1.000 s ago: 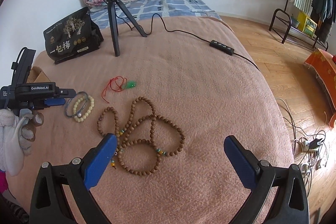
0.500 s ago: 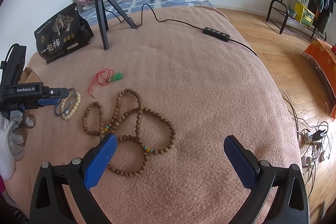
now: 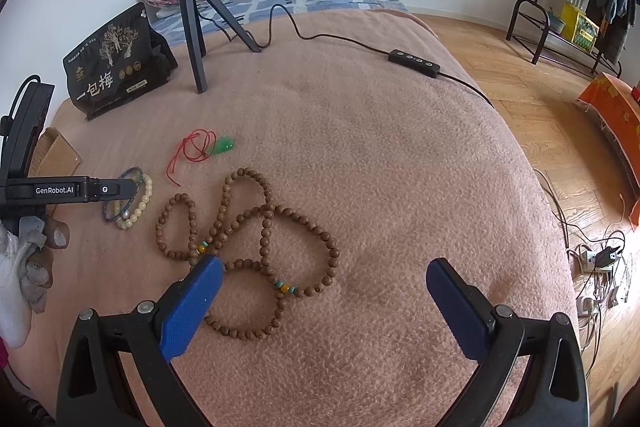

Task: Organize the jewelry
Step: 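Close the left gripper on the blue bangle while the right gripper grasps the brown bead strand, then lift the bangle and bead strand and carry both toward the cardboard box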

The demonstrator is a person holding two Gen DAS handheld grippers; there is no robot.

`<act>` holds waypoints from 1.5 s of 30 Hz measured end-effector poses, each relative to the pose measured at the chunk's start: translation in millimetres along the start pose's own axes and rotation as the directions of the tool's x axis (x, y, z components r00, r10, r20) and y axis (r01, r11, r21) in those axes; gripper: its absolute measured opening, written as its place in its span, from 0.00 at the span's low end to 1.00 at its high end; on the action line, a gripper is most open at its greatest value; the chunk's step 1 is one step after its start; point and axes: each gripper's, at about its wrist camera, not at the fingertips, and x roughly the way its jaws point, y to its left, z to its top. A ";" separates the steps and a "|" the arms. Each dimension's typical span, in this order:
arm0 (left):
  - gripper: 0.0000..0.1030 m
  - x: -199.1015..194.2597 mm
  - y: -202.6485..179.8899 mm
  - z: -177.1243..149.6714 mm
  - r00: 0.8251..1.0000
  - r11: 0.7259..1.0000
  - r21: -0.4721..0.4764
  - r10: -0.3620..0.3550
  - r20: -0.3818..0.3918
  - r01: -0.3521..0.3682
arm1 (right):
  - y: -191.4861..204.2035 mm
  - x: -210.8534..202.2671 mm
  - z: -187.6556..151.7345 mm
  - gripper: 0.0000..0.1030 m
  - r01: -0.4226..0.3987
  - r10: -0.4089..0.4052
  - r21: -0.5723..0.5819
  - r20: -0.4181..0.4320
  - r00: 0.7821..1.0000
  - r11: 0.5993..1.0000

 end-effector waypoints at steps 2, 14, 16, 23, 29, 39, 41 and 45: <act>0.77 0.5 -0.2 0.9 1.000 1.000 -0.001 -0.001 -0.005 0.001 | 2.5 2.0 -0.4 1.00 -0.001 0.001 -0.011 -0.006 1.000 1.000; 0.77 6.4 -10.6 1.1 0.997 0.996 0.041 0.076 0.009 -0.076 | 15.4 29.5 -1.2 0.99 -0.033 0.028 -0.076 -0.073 0.997 0.997; 0.77 6.4 -9.1 1.4 0.997 0.997 0.036 0.071 0.008 -0.072 | 15.8 36.9 1.2 0.99 -0.042 0.037 -0.065 -0.089 0.995 0.997; 0.77 6.3 -6.4 2.8 0.997 0.997 0.025 0.073 0.011 -0.073 | 35.3 56.4 11.7 0.97 -0.090 0.081 -0.058 -0.141 0.987 0.994; 0.73 4.5 -3.1 2.4 0.998 0.998 0.015 0.067 0.014 -0.068 | 56.5 64.4 21.0 0.97 -0.101 0.088 -0.073 -0.161 0.983 0.992; 0.73 1.1 1.5 3.8 0.999 0.999 -0.025 0.033 0.007 -0.033 | 74.2 56.7 24.1 0.39 -0.099 0.073 -0.145 -0.171 0.983 0.984; 0.73 -0.5 3.1 3.6 1.000 0.999 -0.033 0.025 0.006 -0.024 | 74.7 55.0 23.6 0.27 -0.114 0.089 -0.142 -0.171 0.981 0.983; 0.73 -4.8 3.8 3.2 1.000 0.999 -0.038 0.027 0.011 -0.027 | 77.5 50.1 22.7 0.11 -0.103 0.078 -0.158 -0.158 0.984 0.982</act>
